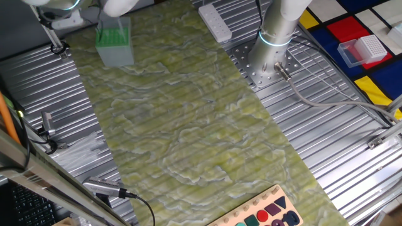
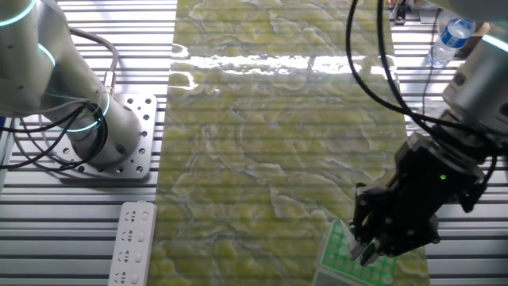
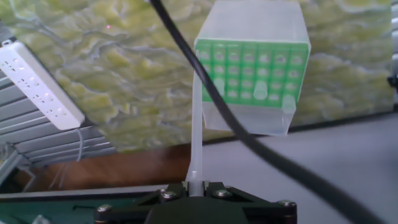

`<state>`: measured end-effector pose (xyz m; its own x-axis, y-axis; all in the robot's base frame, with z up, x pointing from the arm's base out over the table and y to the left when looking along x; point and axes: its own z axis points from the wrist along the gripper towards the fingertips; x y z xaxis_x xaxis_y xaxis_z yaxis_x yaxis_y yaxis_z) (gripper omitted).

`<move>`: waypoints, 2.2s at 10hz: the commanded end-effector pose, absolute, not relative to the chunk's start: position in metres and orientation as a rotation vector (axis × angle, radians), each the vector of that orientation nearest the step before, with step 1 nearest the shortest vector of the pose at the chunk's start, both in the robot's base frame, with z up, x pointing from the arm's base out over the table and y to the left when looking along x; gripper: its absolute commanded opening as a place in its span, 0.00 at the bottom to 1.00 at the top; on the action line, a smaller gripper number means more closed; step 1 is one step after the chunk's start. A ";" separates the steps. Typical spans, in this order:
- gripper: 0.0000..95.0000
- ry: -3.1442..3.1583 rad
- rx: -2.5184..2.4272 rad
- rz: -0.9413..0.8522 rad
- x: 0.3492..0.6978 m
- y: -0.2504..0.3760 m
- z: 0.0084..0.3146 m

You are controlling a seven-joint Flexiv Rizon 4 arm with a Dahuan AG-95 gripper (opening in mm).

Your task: Insert a large pipette tip into the holder for large pipette tips

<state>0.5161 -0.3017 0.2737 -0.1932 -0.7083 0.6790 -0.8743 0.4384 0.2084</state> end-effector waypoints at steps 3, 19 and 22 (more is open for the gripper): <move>0.00 -1.957 1.269 0.330 0.515 -0.301 0.280; 0.00 -1.877 1.190 0.468 0.516 -0.300 0.280; 0.00 -1.870 1.189 0.478 0.516 -0.301 0.280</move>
<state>0.5161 -0.3005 0.2802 -0.1890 -0.5450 0.8169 -0.8717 0.4761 0.1159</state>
